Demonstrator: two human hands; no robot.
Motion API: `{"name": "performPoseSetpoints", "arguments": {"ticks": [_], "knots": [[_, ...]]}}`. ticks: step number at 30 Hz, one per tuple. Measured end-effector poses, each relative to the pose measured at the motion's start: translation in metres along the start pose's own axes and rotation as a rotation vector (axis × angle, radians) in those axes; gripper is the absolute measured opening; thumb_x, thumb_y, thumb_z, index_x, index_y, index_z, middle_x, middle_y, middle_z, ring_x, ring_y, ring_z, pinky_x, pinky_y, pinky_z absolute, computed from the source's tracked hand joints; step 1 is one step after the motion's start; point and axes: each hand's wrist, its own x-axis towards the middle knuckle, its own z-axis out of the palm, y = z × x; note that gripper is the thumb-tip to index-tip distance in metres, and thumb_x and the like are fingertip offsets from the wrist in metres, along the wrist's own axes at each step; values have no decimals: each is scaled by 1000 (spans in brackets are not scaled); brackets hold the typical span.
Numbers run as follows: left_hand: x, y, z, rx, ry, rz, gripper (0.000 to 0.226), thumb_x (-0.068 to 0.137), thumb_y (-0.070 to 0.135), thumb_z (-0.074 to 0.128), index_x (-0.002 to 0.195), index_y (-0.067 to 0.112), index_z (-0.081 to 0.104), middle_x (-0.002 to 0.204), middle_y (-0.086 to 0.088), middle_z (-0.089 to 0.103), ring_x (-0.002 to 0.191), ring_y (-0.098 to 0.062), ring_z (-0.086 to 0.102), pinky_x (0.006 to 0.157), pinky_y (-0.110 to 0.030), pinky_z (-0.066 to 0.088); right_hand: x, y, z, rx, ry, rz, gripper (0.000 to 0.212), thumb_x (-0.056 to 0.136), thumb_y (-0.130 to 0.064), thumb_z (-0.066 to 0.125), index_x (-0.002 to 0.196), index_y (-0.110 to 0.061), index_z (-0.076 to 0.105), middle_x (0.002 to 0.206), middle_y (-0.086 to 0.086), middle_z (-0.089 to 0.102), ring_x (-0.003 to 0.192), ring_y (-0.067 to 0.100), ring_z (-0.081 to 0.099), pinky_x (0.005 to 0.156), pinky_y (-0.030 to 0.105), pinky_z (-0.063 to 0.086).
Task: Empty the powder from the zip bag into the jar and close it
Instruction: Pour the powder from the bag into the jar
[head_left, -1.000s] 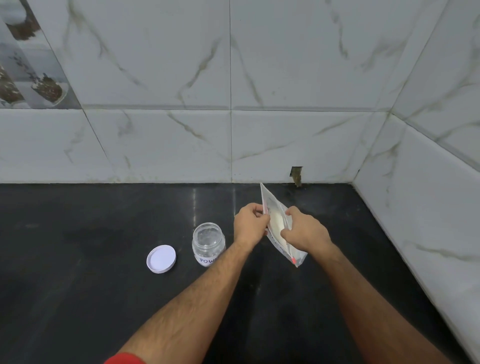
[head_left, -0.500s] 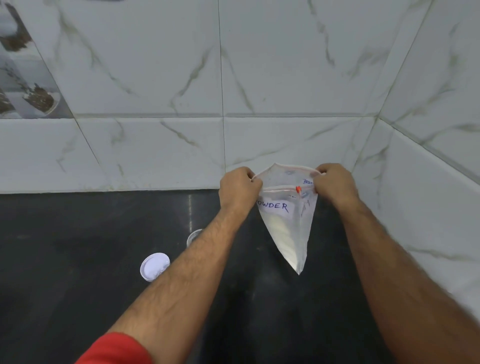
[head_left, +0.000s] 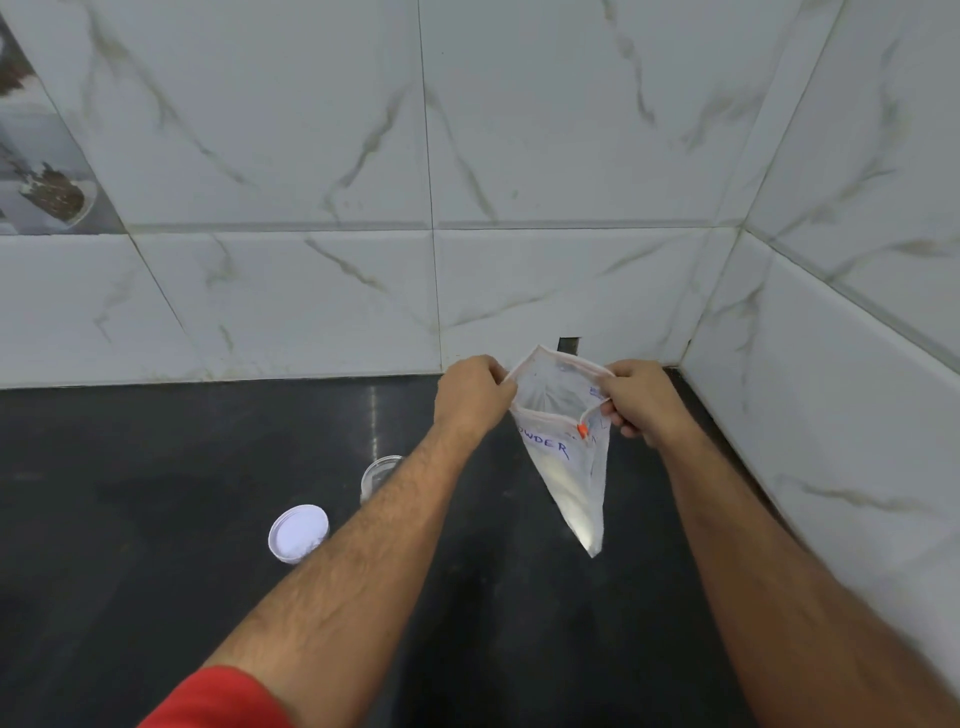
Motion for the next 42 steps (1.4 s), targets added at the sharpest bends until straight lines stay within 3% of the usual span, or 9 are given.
{"name": "performPoseSetpoints", "arguments": {"ticks": [6, 13, 19, 27, 30, 33, 35, 38, 42], "knots": [[-11, -3, 15, -40, -95, 34, 24, 87, 24, 59, 107, 17, 69, 98, 0, 74, 72, -23, 66, 78, -39, 59, -5, 3, 5, -153, -34, -64, 14, 90, -20, 58, 92, -10, 68, 66, 5, 65, 48, 15, 53, 44, 22, 41], [-19, 0, 17, -122, -94, 80, 33, 89, 21, 59, 121, 18, 68, 102, -1, 75, 74, -22, 69, 77, -42, 61, -6, -13, 10, -514, -5, -174, 17, 91, -35, 57, 102, -23, 63, 93, -3, 66, 75, 14, 60, 61, 26, 42], [-19, -19, 10, -100, -53, 24, 40, 84, 9, 56, 116, 25, 72, 111, 7, 74, 101, -15, 68, 87, -31, 54, 10, -10, -7, -137, 52, -11, 38, 75, -4, 45, 97, -20, 72, 60, 4, 66, 45, 17, 57, 45, 24, 44], [-23, -20, 5, -239, -217, 193, 59, 85, 5, 49, 136, 34, 58, 131, 15, 65, 121, -8, 59, 98, -22, 44, 4, -16, -5, 267, -116, 162, 34, 93, 4, 40, 112, -5, 66, 75, 17, 64, 52, 18, 66, 45, 26, 55], [-25, -21, 0, -222, -264, 202, 58, 89, 22, 57, 145, 32, 47, 142, 11, 57, 131, -12, 53, 106, -28, 41, 4, -17, -2, 343, -106, 187, 32, 95, 1, 38, 115, -1, 64, 79, 22, 67, 54, 22, 70, 47, 30, 57], [-27, -20, -2, -118, -398, 190, 103, 70, 70, 70, 155, 35, 24, 152, 12, 45, 138, -14, 45, 112, -39, 40, 2, -19, 1, 359, -122, 201, 31, 96, -1, 39, 117, 0, 62, 79, 22, 69, 57, 24, 71, 55, 34, 62], [-27, -18, -2, 31, -438, 209, 131, 51, 82, 73, 157, 35, 10, 153, 8, 44, 140, -21, 41, 112, -47, 39, -1, -20, 3, 353, -142, 211, 30, 97, -3, 40, 117, 1, 62, 79, 21, 69, 62, 26, 71, 62, 36, 63], [-26, -13, -2, 231, -376, 280, 136, 55, 71, 80, 158, 26, 4, 154, -2, 40, 140, -29, 34, 113, -53, 32, -5, -21, 5, 299, -159, 200, 29, 93, -3, 43, 110, 4, 65, 77, 20, 67, 59, 25, 68, 58, 33, 62], [-26, -8, -5, 107, -392, 289, 133, 60, 51, 89, 159, 24, 3, 158, -2, 35, 142, -27, 33, 115, -51, 31, -9, -22, 3, 110, -179, 113, 28, 85, 1, 46, 97, 4, 71, 74, 18, 60, 55, 22, 58, 51, 30, 58]]}}
